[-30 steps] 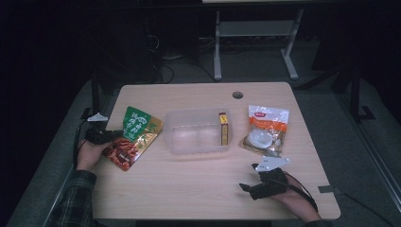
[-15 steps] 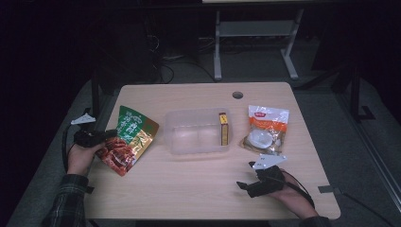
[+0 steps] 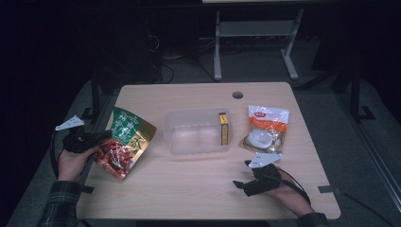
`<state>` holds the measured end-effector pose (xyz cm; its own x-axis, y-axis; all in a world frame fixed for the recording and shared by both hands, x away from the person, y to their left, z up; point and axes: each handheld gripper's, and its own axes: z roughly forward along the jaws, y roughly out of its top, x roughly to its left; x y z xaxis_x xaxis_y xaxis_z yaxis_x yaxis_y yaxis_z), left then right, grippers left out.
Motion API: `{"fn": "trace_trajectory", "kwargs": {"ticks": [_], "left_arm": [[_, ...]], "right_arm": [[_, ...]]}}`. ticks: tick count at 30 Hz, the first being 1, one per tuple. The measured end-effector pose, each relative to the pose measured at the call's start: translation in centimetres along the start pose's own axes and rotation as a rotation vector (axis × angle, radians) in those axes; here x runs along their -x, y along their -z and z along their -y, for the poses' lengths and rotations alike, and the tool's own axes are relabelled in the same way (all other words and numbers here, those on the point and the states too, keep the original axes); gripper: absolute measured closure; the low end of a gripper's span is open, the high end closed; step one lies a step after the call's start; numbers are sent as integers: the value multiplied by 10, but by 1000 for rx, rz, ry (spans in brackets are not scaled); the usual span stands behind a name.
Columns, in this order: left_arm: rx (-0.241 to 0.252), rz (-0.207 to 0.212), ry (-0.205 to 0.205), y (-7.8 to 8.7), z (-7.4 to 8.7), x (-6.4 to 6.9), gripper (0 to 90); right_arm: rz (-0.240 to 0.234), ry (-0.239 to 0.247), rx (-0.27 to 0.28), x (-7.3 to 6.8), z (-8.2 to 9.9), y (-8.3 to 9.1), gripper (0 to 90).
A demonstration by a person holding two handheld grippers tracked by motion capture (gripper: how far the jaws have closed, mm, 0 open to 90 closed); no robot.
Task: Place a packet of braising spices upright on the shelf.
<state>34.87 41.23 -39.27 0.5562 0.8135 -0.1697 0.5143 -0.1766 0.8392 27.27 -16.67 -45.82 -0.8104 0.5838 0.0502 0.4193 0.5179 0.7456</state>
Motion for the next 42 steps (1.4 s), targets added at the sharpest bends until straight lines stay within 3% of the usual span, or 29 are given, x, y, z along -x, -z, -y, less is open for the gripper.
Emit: {"fn": "trace_trajectory", "kwargs": {"ticks": [10,14,18,20,28,31,38,42], "left_arm": [[34,63,-27,12,-6,27,900],[53,100,-46,14,-9,41,900],[60,142,-69,12,-15,58,900],[62,159,-76,10,-17,65,900],[74,243,-130,-9,-28,102,900],[74,263,-136,-14,-29,110,900],[80,289,-150,-30,-33,130,900],[79,302,-160,-38,-33,138,900]], "right_arm": [[-30,-59,33,1,-7,7,132],[-38,-50,28,-2,-8,7,133],[-87,-72,42,-5,-13,9,145],[-125,-89,40,-4,-15,8,145],[-126,-66,62,-10,-24,1,152],[-135,-66,76,-11,-28,0,167],[-174,-55,145,-12,-41,-1,203],[-183,-51,155,-13,-44,-1,205]]}}
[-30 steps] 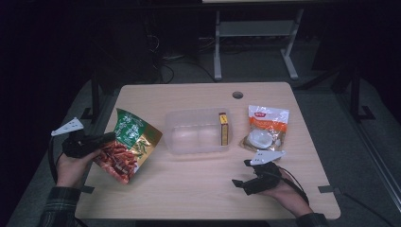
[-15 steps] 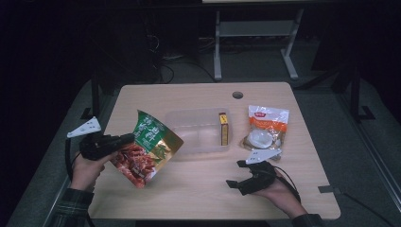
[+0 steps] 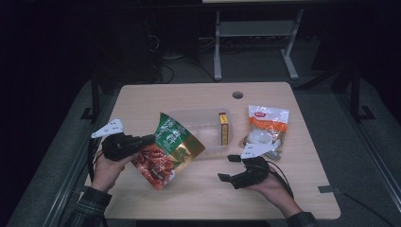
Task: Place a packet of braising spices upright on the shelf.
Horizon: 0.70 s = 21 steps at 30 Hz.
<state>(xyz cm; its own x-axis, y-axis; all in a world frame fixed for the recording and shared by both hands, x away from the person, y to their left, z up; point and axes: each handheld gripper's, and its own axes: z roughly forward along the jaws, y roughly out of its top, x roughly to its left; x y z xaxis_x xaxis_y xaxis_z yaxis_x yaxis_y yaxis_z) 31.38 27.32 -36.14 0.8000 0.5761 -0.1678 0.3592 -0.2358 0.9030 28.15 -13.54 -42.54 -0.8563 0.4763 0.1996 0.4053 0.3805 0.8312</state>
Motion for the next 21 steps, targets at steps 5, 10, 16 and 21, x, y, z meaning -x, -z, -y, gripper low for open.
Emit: {"fn": "trace_trajectory", "kwargs": {"ticks": [5,10,16,21], "left_arm": [[5,11,-4,-12,-1,6,900],[8,35,-16,-22,-2,16,900],[6,59,-26,-29,-2,23,900],[3,74,-28,-34,-2,29,900]], "right_arm": [[-18,10,27,-3,-8,-7,207],[-48,7,49,-6,-19,-19,220],[-59,19,62,-6,-27,-28,235],[-70,6,87,-3,-32,-31,277]]}}
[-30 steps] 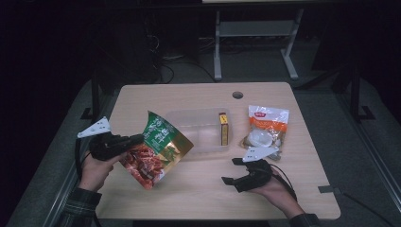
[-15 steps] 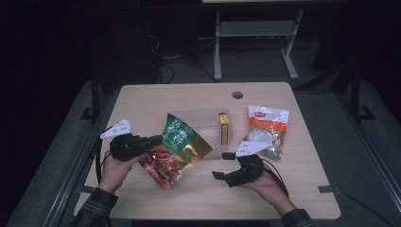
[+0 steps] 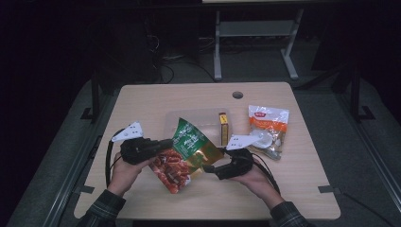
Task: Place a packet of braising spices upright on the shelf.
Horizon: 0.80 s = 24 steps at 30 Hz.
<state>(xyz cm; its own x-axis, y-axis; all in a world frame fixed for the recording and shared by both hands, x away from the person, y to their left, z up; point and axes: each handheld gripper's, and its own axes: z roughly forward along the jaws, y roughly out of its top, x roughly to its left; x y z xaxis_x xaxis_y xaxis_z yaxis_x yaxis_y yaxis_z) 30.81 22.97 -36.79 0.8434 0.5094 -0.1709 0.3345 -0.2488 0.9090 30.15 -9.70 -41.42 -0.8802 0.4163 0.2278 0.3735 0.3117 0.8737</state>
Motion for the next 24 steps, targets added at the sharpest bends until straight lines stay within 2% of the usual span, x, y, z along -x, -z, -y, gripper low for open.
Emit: {"fn": "trace_trajectory", "kwargs": {"ticks": [5,7,8,9,10,18,19,24], "left_arm": [[10,6,2,-3,1,3,900],[8,10,4,-5,2,3,900],[8,10,4,-5,2,3,900],[7,7,3,-6,2,4,900],[1,12,-1,-7,2,4,900],[5,8,4,-10,5,4,900],[6,9,4,-11,5,4,900],[10,7,-1,-12,6,5,900]], "right_arm": [[-7,-1,10,2,-1,0,340],[-16,-8,14,2,-1,0,414],[-16,-8,14,2,-1,0,414],[-26,-12,17,2,-1,1,471],[-26,-12,17,2,-1,1,471],[-63,-32,20,3,-1,2,749],[-63,-29,19,5,0,2,807],[-70,-39,20,5,-1,4,847]]}}
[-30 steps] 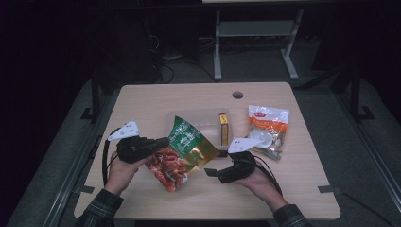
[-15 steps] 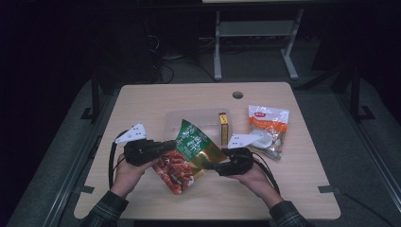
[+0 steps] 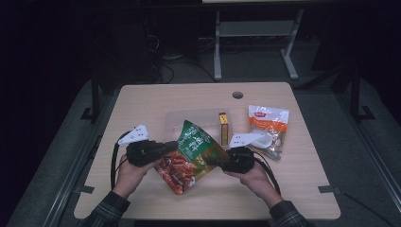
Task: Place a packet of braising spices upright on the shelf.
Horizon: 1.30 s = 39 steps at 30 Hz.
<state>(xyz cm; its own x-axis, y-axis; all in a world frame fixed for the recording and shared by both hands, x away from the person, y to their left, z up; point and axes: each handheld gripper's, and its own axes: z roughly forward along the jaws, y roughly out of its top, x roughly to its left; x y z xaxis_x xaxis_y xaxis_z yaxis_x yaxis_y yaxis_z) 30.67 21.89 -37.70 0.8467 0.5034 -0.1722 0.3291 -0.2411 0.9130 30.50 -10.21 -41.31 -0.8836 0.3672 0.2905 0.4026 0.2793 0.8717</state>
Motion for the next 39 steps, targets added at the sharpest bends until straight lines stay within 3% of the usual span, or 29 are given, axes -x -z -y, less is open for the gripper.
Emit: {"fn": "trace_trajectory", "kwargs": {"ticks": [3,12,16,20,22,23,28,29,34,39], "left_arm": [[4,7,2,0,1,0,900],[-25,9,-13,1,4,1,896],[-70,-27,-57,1,4,1,853],[-80,-57,-71,5,3,-2,805],[-80,-42,-65,9,3,-5,791],[-85,-48,-63,10,4,-5,722],[-137,-70,-109,14,8,-5,596],[-141,-66,-95,14,10,-4,570],[-178,-71,-113,17,17,-4,466],[-203,-73,-89,25,29,-7,364]], "right_arm": [[-15,0,19,1,-1,3,891],[-26,33,3,4,-8,8,898],[-22,55,-9,3,-13,11,899],[-25,67,-9,3,-15,15,900],[-30,77,-8,3,-16,17,900],[-28,86,-4,1,-18,19,900],[-27,107,-18,-3,-22,23,900],[-30,104,-17,-3,-23,24,900],[-33,108,-18,-4,-25,27,900],[-42,100,-3,-4,-30,34,900]]}}
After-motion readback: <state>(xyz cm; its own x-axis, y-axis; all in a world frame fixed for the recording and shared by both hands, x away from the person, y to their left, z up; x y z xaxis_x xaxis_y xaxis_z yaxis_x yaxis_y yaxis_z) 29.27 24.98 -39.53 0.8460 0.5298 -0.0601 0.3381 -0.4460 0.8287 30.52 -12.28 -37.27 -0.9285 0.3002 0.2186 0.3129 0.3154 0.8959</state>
